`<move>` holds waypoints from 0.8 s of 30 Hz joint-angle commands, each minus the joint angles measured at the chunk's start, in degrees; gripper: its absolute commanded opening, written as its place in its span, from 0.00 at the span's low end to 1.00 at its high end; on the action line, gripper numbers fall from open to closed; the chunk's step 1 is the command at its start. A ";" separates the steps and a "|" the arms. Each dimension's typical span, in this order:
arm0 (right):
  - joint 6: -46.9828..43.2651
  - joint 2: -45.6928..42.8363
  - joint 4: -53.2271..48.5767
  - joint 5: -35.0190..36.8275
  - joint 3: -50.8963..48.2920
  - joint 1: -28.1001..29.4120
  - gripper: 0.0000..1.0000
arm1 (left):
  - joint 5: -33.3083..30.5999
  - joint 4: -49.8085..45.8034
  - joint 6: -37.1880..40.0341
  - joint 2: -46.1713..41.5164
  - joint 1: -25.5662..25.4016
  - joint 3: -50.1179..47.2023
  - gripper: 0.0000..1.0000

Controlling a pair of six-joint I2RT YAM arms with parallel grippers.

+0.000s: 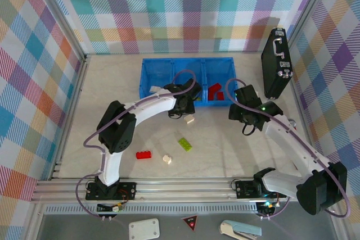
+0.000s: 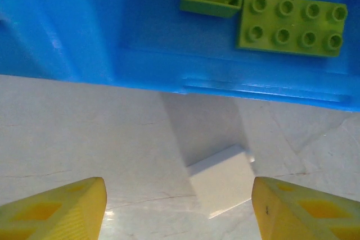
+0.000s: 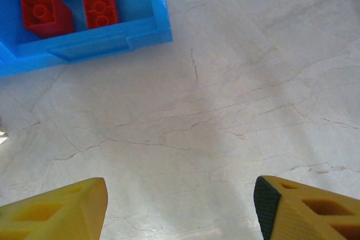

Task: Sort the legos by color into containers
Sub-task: Pick up the lego from the center of the table.

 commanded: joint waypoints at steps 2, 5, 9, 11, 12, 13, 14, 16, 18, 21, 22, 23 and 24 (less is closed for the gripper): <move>0.70 -2.06 -0.87 1.05 -0.86 -0.68 0.70 | -2.53 -3.04 -4.64 3.05 -1.50 3.27 0.70; 0.58 -2.54 -1.19 1.30 -0.86 -0.78 0.70 | -2.94 -3.43 -5.59 5.02 -2.09 4.80 0.70; 0.31 -3.06 -1.52 1.49 -0.96 -0.96 0.70 | -2.84 -3.29 -6.09 7.01 -2.90 6.63 0.72; 0.23 -3.22 -1.66 1.45 -1.11 -0.96 0.70 | -2.74 -3.67 -6.23 8.08 -3.19 7.60 0.72; 0.22 -3.28 -1.60 1.45 -1.20 -1.04 0.70 | -2.55 -3.63 -6.37 8.50 -3.28 7.81 0.73; 0.10 -3.28 -1.56 1.49 -1.21 -1.03 0.70 | -2.52 -3.61 -6.59 8.83 -3.43 7.78 0.72; 0.03 -3.34 -1.56 1.47 -1.30 -1.04 0.70 | -2.38 -3.41 -6.93 9.09 -3.48 7.75 0.72; -0.05 -3.28 -1.56 1.47 -1.30 -1.12 0.70 | -2.07 -2.93 -7.46 9.54 -3.63 7.37 0.72; -0.22 -3.34 -1.43 1.43 -1.30 -1.11 0.70 | -1.80 -2.64 -7.76 10.16 -3.72 7.22 0.72; -0.32 -3.21 -1.34 1.40 -1.30 -1.22 0.70 | -1.73 -2.13 -7.95 10.62 -3.88 7.05 0.72; -0.39 -3.25 -1.29 1.43 -1.30 -1.19 0.70 | -1.61 -1.96 -8.02 10.81 -3.91 7.05 0.72; -0.45 -3.25 -1.33 1.40 -1.30 -1.22 0.70 | -1.48 -1.80 -8.04 11.03 -3.92 6.95 0.72; -0.47 -3.25 -1.24 1.38 -1.36 -1.33 0.70 | -1.46 -1.70 -8.03 11.24 -3.90 7.02 0.71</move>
